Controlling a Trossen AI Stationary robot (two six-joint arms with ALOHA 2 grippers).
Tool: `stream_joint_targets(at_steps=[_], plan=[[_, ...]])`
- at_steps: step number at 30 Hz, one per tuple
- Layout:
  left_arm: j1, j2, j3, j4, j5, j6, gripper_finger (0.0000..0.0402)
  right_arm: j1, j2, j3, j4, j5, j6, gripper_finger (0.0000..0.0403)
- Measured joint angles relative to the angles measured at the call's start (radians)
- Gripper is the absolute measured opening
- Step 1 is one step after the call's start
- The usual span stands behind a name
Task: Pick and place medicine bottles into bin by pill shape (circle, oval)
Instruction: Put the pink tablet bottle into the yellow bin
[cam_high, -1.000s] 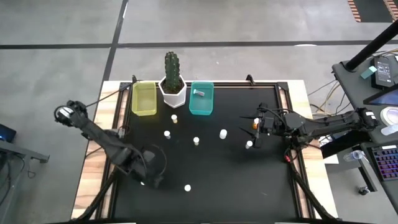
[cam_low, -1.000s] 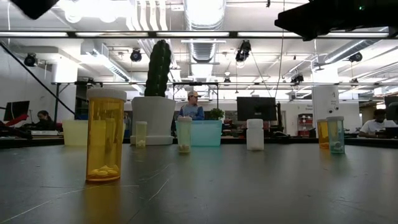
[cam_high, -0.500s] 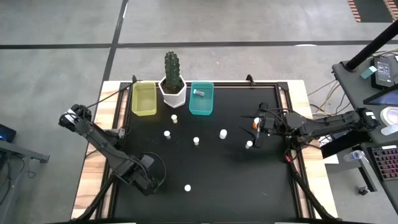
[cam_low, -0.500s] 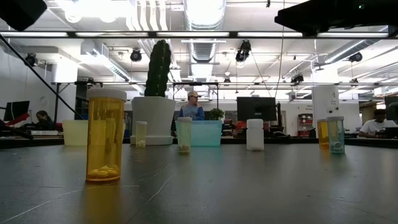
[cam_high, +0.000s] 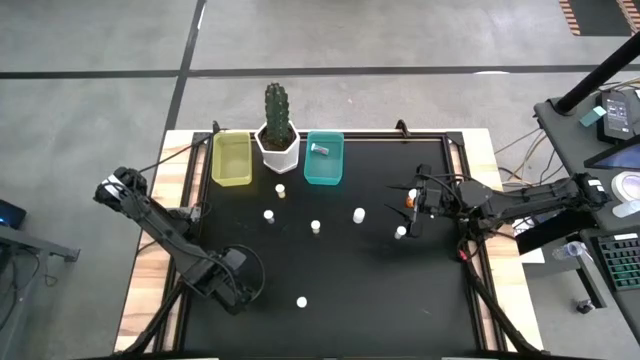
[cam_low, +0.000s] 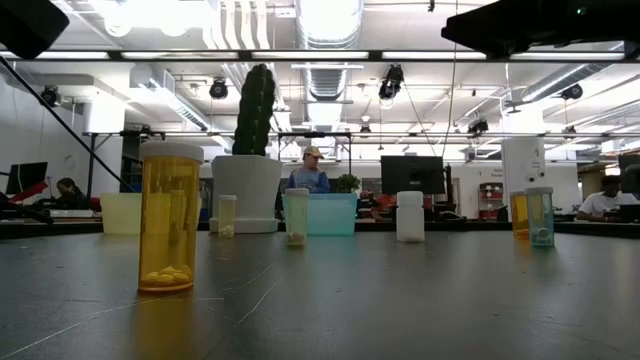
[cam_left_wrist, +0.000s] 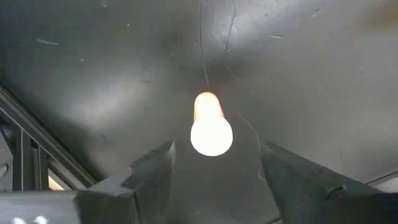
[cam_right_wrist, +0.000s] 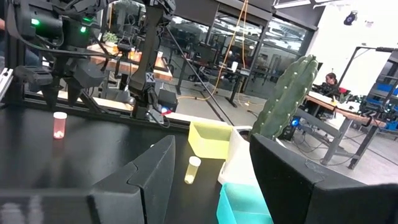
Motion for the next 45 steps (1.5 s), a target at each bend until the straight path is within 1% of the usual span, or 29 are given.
stream_joint_targets(at_steps=[4, 9, 13, 19, 23, 33, 38, 41, 45], plan=[[0.000, 0.002, -0.018, 0.019, -0.001, 0.021, 0.0245, 0.000, 0.000, 0.000, -0.001, 0.000, 0.001, 0.0201], [-0.008, 0.002, -0.072, 0.112, -0.001, 0.022, 0.0246, 0.000, 0.000, 0.000, -0.002, 0.000, 0.003, 0.0201], [-0.010, 0.006, -0.101, 0.124, 0.000, 0.021, 0.0246, 0.000, 0.000, 0.000, -0.003, 0.000, 0.003, 0.0201], [-0.011, 0.006, -0.140, 0.195, 0.008, 0.027, 0.0244, 0.000, 0.000, 0.000, -0.003, 0.000, 0.003, 0.0201], [-0.011, 0.006, -0.140, 0.193, 0.008, 0.041, 0.0224, 0.000, 0.000, 0.000, -0.004, 0.000, 0.003, 0.0201], [-0.011, 0.006, -0.140, 0.193, 0.010, 0.042, 0.0142, 0.000, 0.000, 0.000, -0.008, 0.000, 0.008, 0.0201], [-0.010, 0.006, -0.140, 0.193, 0.012, 0.042, 0.0107, 0.000, 0.000, 0.000, -0.014, 0.000, 0.015, 0.0201], [-0.006, -0.001, -0.139, 0.193, 0.019, 0.042, 0.0097, 0.000, 0.000, 0.000, -0.018, 0.000, 0.015, 0.0201], [0.010, -0.017, -0.139, 0.193, 0.034, 0.042, 0.0097, 0.000, 0.000, 0.000, -0.021, 0.000, 0.022, 0.0201]])
